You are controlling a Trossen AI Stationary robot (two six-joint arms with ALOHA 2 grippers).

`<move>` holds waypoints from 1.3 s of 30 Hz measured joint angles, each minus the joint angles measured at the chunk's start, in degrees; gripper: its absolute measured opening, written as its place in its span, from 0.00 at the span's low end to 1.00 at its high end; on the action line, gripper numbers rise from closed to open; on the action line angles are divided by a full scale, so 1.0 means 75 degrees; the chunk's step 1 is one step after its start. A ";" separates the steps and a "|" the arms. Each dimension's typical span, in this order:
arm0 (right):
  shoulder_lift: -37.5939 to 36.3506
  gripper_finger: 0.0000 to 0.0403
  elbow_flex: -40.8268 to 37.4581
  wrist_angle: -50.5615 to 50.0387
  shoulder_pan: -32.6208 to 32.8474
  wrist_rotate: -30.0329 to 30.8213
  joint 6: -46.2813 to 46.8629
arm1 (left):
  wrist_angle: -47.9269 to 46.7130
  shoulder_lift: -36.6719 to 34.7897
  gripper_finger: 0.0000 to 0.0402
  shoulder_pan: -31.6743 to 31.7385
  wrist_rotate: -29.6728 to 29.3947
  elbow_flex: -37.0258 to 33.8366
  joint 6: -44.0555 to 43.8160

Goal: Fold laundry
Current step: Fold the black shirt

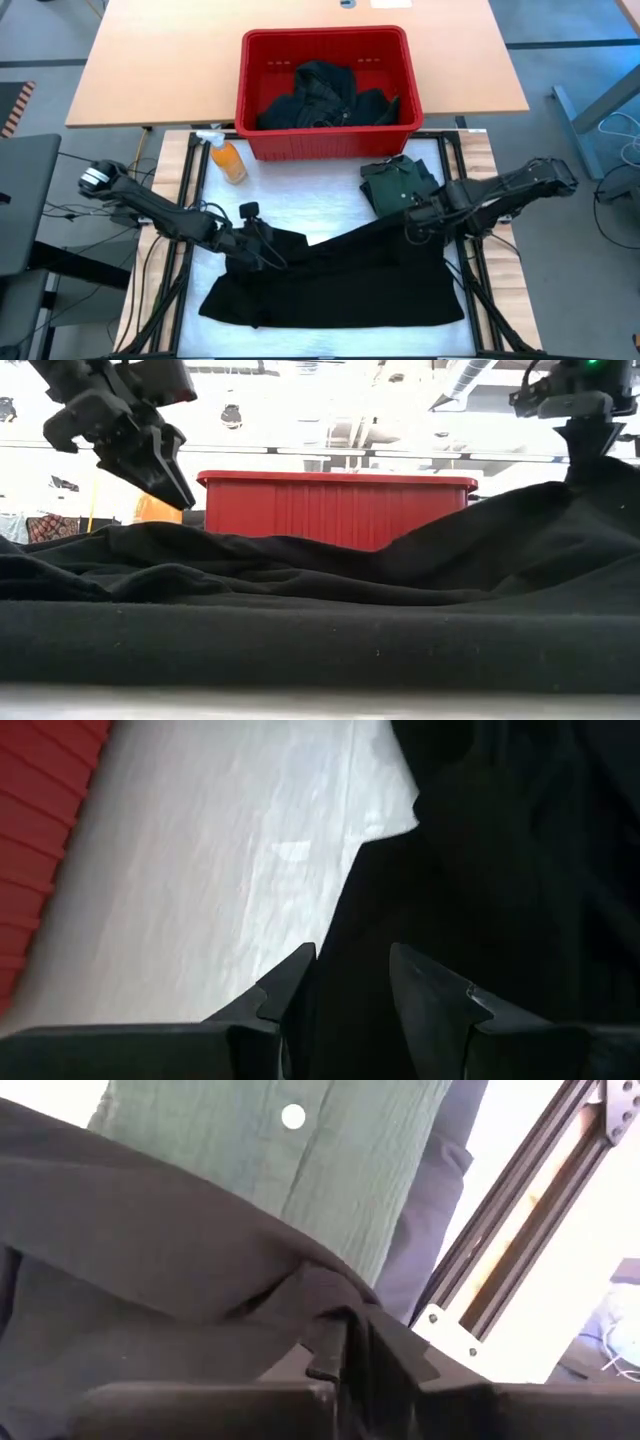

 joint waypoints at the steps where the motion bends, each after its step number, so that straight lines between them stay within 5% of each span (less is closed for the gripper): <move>1: 0.0000 0.15 0.0024 -0.0012 -0.0099 0.0009 -0.0147 | 0.0002 -0.0064 0.30 -0.0004 0.0058 0.0000 -0.0016; 16: -0.0009 0.36 0.1224 -0.0006 -0.1571 0.0066 -0.2253 | 0.0049 -0.0195 0.30 -0.0010 0.0142 -0.0003 -0.0209; 21: -0.0006 0.41 0.1296 -0.0005 -0.1941 -0.0021 -0.3802 | 0.0048 -0.0195 0.30 -0.0010 0.0309 -0.0003 -0.0260; 28: 0.0061 0.44 0.0782 0.0042 -0.0602 -0.0726 -0.3779 | 0.0046 -0.0195 0.30 -0.0010 0.0434 -0.0003 -0.0257; 39: 0.0065 0.44 -0.1088 0.0705 0.1745 0.0310 -0.1561 | 0.0101 -0.0192 0.30 -0.0010 0.0464 -0.0006 0.0090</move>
